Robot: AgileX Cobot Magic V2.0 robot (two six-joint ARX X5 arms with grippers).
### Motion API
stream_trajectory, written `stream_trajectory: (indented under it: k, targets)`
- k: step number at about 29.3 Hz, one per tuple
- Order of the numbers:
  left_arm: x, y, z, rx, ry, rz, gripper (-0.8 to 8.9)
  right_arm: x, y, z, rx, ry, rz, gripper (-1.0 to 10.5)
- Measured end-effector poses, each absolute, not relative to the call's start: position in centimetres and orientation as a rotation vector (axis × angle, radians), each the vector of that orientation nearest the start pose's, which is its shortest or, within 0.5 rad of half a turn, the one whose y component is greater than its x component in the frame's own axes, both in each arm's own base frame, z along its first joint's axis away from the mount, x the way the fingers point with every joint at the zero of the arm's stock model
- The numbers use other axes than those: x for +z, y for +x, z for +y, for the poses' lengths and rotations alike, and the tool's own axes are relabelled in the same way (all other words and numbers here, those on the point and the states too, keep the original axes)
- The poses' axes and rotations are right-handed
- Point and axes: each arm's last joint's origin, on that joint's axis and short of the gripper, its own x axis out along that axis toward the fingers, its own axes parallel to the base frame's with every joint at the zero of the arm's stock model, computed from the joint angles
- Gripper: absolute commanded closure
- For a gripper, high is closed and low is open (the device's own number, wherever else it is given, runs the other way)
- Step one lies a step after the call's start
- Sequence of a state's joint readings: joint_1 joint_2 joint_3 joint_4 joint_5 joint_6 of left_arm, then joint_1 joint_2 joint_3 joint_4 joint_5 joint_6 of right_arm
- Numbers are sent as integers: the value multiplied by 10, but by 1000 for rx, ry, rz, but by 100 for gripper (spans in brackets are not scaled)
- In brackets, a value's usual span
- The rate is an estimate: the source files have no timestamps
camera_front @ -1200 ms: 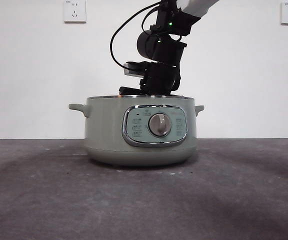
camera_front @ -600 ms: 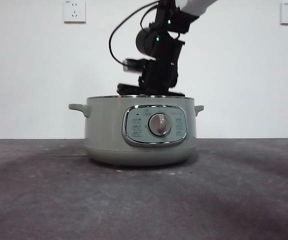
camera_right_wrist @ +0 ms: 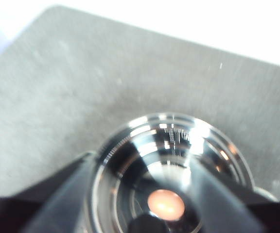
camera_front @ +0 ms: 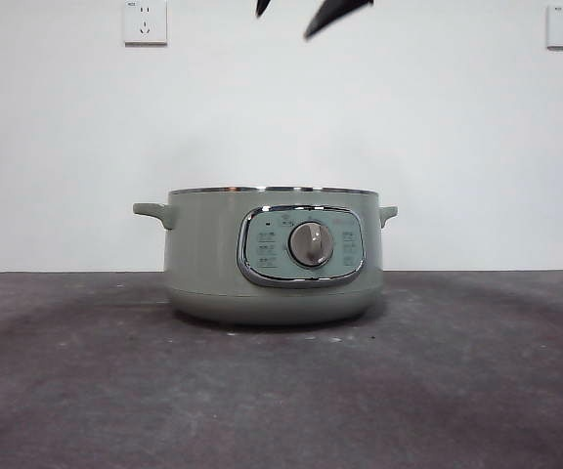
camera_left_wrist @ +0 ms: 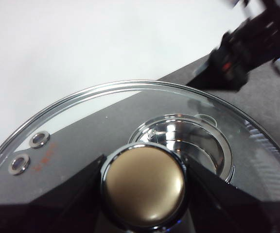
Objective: Pick up the egg,open the lid,put the egg in the pot,close the lid
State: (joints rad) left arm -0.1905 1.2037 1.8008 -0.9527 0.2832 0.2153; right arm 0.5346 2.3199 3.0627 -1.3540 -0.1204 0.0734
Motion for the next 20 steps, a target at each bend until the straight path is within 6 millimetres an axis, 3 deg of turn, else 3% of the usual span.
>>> stream_trajectory:
  k: [6,11,16,20]
  targets:
    - [501,196,-47,-531,188,296,822,525,290,178,682,0,437,956]
    - [494,213,-52,-590,173,318,822,567,228,151,837,28,310,962]
    - [485,233,-56,-595,169,353,822,580,189,137,883,7,293,962]
    - [476,248,-63,-611,169,389,822,576,165,126,879,-38,349,962]
